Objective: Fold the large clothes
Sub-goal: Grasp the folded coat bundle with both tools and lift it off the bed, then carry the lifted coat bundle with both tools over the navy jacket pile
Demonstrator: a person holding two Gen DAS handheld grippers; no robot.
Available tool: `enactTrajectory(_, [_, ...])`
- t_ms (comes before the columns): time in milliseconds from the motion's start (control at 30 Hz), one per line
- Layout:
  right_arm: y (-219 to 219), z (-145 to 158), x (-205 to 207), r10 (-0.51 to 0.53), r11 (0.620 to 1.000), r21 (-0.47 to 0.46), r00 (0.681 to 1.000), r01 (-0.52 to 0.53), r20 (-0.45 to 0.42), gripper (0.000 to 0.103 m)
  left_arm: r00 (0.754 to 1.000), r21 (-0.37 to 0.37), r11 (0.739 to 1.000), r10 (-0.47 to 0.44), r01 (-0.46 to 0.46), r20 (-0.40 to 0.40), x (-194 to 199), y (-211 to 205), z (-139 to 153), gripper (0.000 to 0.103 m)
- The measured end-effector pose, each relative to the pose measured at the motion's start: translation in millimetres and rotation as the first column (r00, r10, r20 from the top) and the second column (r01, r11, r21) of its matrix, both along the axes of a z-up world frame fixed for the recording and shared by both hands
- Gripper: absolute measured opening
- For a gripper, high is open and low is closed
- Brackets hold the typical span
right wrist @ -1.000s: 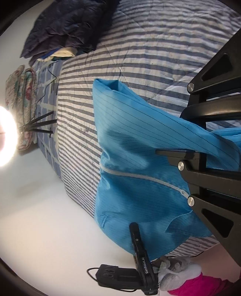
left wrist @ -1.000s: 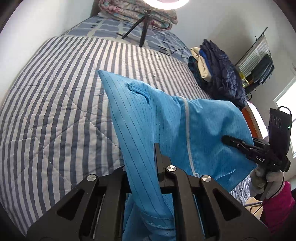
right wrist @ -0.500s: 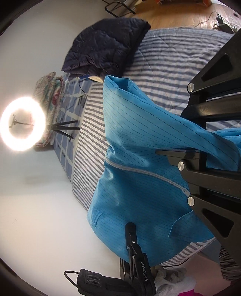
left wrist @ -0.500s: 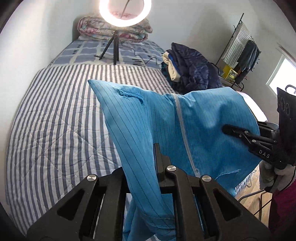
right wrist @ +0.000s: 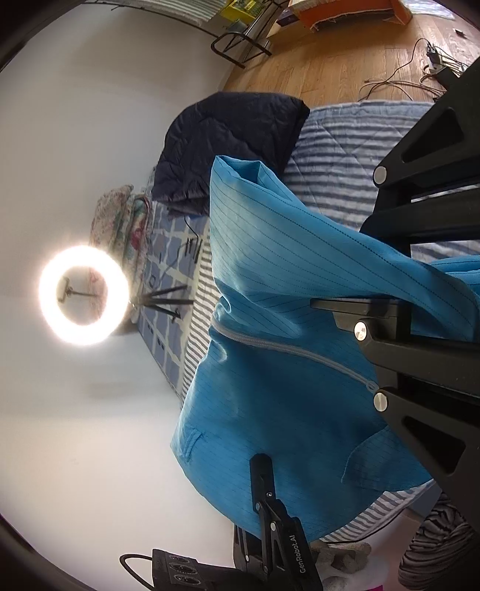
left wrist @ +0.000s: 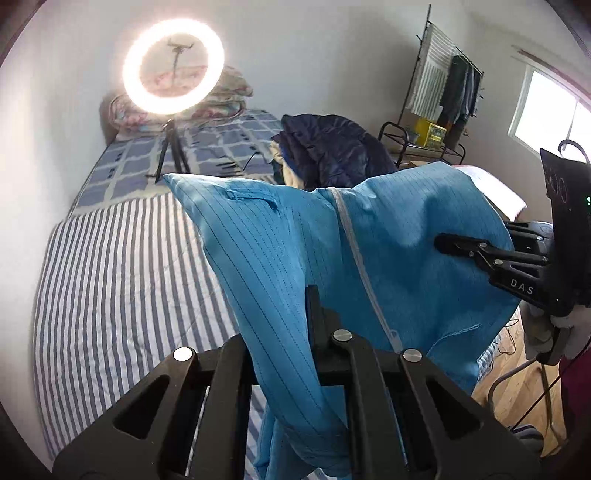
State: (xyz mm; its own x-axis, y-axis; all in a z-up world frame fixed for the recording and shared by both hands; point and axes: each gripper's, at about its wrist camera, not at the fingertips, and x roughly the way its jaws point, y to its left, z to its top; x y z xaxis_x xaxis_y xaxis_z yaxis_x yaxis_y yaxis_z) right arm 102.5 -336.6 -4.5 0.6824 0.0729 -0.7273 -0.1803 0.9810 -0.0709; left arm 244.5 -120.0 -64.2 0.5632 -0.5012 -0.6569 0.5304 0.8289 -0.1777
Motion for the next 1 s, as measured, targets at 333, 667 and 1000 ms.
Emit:
enactTrajectory(333, [-72,27,43,-0.082,0.997,-0.009,0.996,0.082,0.035,0.004,0.997,-0.047,0.996,-0.077,0.077,-0.012,69,-72,21,0.005])
enactTrajectory(667, [-151,40,128,-0.187,0.982,-0.005,0.979,0.188,0.077,0.004,0.989,-0.101,0.984,-0.146,0.148,0.028,182,-149,23,0.005])
enactTrajectory(1000, [-219,37,214,-0.245,0.968,-0.020,0.964,0.249,0.106,0.004,0.983,-0.101,0.979,-0.169,0.176,0.073,275,-203,20,0.005])
